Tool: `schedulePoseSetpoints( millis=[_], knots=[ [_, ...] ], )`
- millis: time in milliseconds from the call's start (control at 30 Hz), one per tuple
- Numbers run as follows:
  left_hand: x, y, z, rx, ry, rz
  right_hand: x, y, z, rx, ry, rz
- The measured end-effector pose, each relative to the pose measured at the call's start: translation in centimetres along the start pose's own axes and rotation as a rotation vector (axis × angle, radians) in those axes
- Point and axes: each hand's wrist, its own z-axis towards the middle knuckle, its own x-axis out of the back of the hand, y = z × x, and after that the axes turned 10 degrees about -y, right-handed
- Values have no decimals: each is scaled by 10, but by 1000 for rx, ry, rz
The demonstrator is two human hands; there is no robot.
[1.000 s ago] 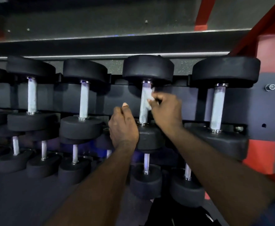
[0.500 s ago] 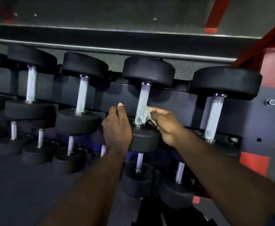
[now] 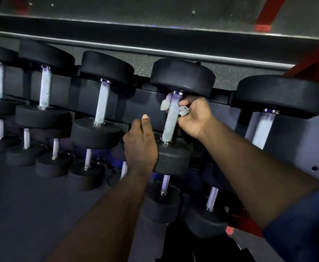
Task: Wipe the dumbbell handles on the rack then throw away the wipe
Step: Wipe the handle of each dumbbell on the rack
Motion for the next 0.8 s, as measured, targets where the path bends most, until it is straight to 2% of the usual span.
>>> schedulePoseSetpoints(
  millis=[100, 200, 367, 433, 500, 667, 733, 800],
  knots=[
    [0, 0, 0, 8, -14, 8, 3, 15, -6, -4, -43, -232],
    [0, 4, -3, 6, 5, -4, 23, 24, -17, -135, -116, -551],
    [2, 7, -5, 26, -18, -12, 16, 17, -18, -128, -71, -649],
    [4, 6, -4, 34, -28, -13, 17, 25, -14, -2, 15, -901],
    [4, 6, -4, 40, -30, -22, 19, 27, -22, 145, 146, -1330],
    [5, 6, -4, 55, -34, -48, 0, 24, -50, 312, 374, -2250],
    [6, 9, -5, 47, -31, -45, -13, 24, -56, 574, 323, -2408],
    [8, 11, -6, 40, -35, -50, -20, 23, -58, 886, 68, -2336]
  ],
)
